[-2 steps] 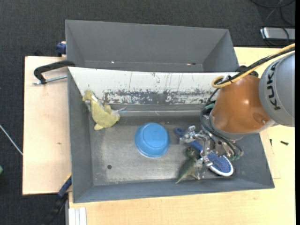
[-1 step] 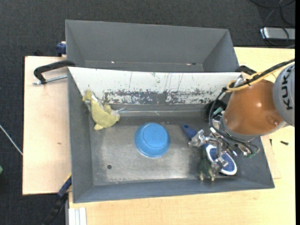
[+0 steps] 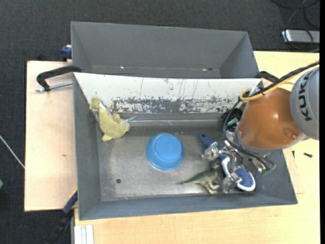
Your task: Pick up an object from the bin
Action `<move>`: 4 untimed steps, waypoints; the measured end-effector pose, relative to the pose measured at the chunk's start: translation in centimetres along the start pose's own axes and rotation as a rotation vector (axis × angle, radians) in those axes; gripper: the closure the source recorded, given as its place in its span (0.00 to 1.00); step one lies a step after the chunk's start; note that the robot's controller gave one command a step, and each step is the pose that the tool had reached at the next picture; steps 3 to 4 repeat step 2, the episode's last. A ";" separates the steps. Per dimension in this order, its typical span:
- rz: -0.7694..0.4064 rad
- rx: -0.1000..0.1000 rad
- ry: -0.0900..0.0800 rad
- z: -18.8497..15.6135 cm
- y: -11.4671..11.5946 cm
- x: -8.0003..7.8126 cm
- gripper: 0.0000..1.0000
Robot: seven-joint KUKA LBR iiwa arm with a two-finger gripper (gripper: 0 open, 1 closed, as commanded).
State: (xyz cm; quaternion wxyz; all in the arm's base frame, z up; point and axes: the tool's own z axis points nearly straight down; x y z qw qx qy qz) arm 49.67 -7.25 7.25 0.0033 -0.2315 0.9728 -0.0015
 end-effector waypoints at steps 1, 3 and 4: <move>-0.002 -0.001 -0.004 0.0 0.1 -0.1 1.00; -0.224 0.002 -0.006 -14.8 0.6 -2.5 1.00; -0.224 0.002 -0.006 -14.8 0.6 -2.5 1.00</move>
Offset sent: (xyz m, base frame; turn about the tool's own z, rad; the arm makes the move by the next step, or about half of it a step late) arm 0.0000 0.0000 0.0000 0.0000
